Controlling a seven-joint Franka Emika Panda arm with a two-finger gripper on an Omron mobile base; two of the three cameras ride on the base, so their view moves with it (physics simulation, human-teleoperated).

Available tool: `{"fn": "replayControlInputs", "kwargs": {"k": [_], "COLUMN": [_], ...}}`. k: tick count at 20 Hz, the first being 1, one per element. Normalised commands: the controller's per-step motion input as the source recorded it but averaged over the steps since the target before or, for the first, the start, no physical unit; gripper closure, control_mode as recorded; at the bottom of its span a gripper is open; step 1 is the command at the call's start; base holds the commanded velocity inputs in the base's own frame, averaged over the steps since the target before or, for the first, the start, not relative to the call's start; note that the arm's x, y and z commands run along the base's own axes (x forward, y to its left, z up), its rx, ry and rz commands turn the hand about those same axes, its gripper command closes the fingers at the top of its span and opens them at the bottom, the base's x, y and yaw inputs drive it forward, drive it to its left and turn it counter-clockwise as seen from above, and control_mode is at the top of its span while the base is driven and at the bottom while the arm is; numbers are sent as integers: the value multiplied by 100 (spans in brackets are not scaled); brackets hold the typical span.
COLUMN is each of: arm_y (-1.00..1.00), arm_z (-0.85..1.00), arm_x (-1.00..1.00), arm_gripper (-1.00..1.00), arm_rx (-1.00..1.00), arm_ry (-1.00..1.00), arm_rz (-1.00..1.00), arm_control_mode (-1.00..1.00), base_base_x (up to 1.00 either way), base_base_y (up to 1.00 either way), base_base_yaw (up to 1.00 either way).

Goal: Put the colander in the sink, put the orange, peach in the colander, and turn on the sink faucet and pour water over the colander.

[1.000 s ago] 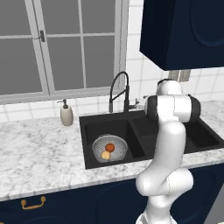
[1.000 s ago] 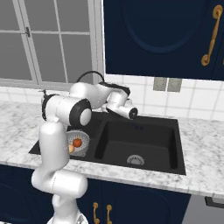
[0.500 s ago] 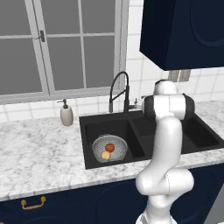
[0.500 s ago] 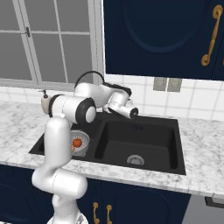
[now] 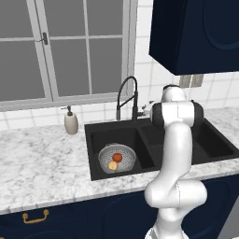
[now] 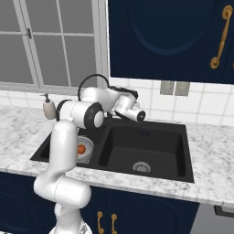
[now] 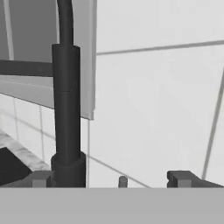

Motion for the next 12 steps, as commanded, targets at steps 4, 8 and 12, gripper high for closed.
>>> {"fn": "replayControlInputs", "kwargs": {"k": [4,8,12], "arm_y": [0,-2,-2], "arm_z": [-20,-24,-18], "arm_x": [27,26,28], "arm_gripper": [-100,-100,-100], "arm_rx": [0,0,0], "arm_ry": [0,0,0], "arm_rz": [0,0,0], "arm_control_mode": [-100,-100,-100], "base_base_x": [0,0,0], "base_base_y": [0,0,0], "base_base_yaw": [0,0,0]}}
